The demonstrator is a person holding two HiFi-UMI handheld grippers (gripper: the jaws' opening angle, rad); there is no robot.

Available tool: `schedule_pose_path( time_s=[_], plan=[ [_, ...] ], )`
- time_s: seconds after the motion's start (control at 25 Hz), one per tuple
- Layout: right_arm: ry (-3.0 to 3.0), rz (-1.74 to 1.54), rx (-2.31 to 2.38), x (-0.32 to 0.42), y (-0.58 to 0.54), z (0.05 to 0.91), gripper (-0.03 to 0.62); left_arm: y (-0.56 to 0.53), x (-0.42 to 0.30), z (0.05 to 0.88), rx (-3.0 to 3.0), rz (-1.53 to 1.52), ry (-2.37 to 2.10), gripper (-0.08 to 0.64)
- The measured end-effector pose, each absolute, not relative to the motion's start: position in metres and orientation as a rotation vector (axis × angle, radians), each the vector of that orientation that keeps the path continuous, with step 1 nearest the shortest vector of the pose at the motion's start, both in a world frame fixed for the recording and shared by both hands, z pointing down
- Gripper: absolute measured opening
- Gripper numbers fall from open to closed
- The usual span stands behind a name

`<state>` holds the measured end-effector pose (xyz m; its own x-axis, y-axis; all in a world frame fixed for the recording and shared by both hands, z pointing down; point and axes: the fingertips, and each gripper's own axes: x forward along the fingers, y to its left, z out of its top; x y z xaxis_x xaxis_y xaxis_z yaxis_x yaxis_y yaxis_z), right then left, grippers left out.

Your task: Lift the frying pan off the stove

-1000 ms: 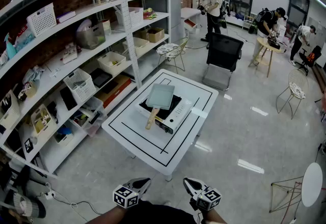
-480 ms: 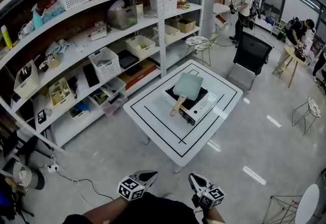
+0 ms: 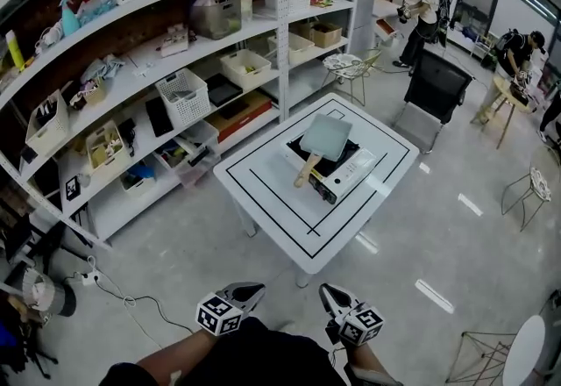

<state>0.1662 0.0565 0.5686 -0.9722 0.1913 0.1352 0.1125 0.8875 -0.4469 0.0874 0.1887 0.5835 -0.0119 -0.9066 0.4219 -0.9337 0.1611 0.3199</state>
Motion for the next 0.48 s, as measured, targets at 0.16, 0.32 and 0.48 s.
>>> schedule_pose_path(
  time_s=[0.16, 0.32, 0.48],
  plan=[
    [-2.888, 0.663, -0.200, 0.167, 0.052, 0.570, 0.025, 0.186, 0.089, 0.586, 1.752, 0.095, -1.885, 0.009],
    [-2.900, 0.655, -0.151, 0.174, 0.043, 0.570, 0.025, 0.170, 0.091, 0.585, 1.794, 0.123, -1.846, 0.009],
    [-2.912, 0.661, -0.103, 0.183, 0.033, 0.567, 0.025, 0.150, 0.096, 0.576, 1.848, 0.127, -1.820, 0.009]
  ],
)
